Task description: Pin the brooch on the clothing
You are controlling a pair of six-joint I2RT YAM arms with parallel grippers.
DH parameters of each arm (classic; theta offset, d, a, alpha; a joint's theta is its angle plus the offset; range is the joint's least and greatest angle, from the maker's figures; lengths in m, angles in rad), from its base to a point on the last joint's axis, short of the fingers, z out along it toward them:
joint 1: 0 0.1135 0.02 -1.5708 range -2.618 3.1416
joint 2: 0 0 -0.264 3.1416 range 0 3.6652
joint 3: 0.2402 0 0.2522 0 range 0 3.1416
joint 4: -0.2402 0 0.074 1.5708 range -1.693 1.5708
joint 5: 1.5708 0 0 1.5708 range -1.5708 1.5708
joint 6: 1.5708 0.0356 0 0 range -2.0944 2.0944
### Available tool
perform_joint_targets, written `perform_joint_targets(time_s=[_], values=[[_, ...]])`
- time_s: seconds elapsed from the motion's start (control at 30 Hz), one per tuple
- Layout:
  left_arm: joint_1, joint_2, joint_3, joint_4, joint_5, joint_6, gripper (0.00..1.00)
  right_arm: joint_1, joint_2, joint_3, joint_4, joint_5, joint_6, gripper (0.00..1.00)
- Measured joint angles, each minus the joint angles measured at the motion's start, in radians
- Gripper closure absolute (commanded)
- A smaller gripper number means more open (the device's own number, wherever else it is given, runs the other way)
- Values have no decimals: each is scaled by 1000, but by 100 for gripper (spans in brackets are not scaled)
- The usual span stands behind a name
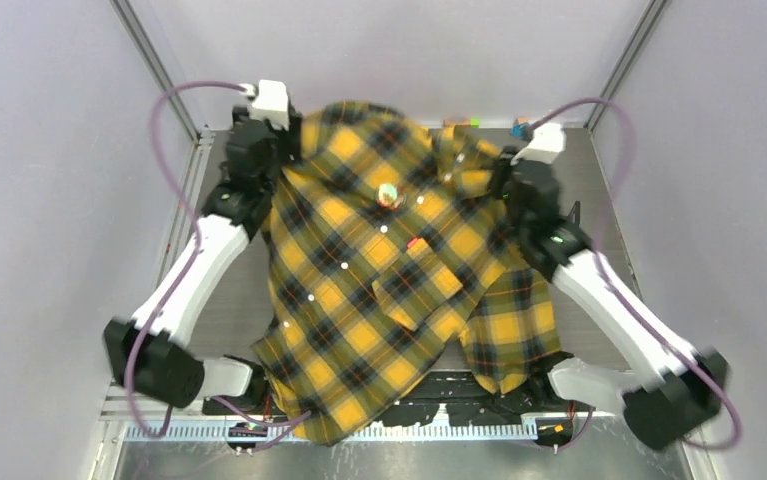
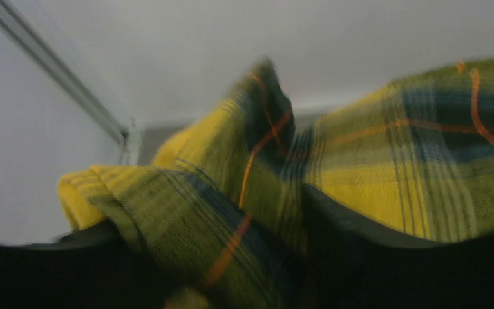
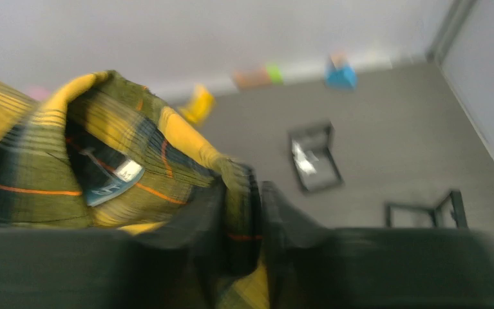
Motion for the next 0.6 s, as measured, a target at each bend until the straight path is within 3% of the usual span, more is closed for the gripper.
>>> perform_joint_targets(time_s=[0.03,0.1,0.2,0.27,0.43,0.6], values=[[19,54,-64,0,-6,-21,6,-24,71,-70,42,-3,28,25],[42,134,-157,-39,-14,-69,1,-64,211,-182,80,-20,74,15],[49,187,-244,-136,2,-143,0,-109,384,-298,61,-63,123,12],[46,174,-268,-174,34,-191,0,-121,417,-314,35,-94,145,11],[45,28,-325,-182,150,-330,0,-120,372,-290,43,-182,178,11],[45,-130,-475,-156,282,-512,0,-120,303,-288,5,-291,220,11]])
